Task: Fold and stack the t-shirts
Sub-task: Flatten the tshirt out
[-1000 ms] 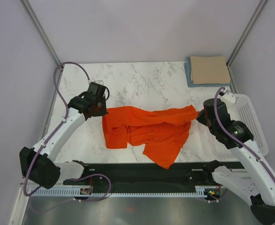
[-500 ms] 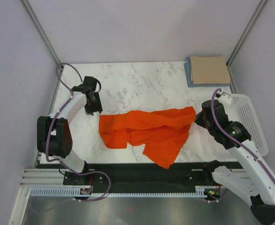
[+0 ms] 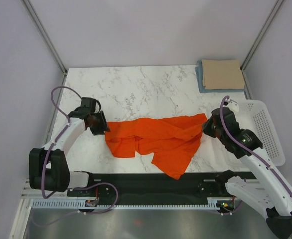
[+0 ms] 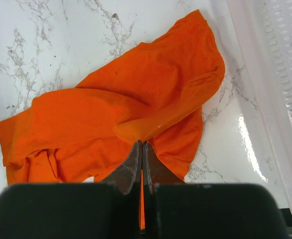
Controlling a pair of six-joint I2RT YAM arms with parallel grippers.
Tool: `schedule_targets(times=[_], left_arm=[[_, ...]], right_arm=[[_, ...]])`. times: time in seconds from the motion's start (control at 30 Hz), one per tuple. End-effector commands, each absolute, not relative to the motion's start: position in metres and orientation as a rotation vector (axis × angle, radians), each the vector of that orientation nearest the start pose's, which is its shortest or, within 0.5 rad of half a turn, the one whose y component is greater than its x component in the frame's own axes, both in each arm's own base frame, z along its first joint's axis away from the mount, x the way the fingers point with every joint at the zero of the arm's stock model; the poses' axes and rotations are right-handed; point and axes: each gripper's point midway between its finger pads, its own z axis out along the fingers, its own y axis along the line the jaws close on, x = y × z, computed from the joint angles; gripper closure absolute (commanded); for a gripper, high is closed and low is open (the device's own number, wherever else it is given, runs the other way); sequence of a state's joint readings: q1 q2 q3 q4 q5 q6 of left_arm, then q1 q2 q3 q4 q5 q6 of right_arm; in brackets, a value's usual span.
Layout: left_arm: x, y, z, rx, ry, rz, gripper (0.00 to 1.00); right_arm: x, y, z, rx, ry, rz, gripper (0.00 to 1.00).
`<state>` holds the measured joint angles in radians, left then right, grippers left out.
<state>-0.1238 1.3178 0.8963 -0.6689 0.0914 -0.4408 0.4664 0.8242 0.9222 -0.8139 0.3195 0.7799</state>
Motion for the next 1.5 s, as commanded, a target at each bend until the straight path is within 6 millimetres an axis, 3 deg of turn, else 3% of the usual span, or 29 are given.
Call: schedule_targets(times=[0.0,0.13,0.33,0.8,1.47], left_arm=[[0.277,-0.079,0.073,-0.538,2.650,-0.510,0.57],[0.269,-0.073,0.053,-0.632,2.668,-0.521,0.59],[0.271,-0.067,0.042,-0.699,2.676,-0.475,0.61],[0.270,-0.046,0.042,-0.762,2.618,-0.320,0.55],[0.267,-0.049,0.025,-0.817,2.658,-0.324,0.63]], right_arm=[[0.238,0.093,0.209,0.488,2.175,0.351,1.00],[0.236,0.092,0.208,0.479,2.174,0.353,1.00],[0.238,0.095,0.211,0.466,2.170,0.367,1.00],[0.238,0.099,0.212,0.462,2.170,0.395,1.00],[0.238,0.100,0.211,0.456,2.165,0.400,1.00]])
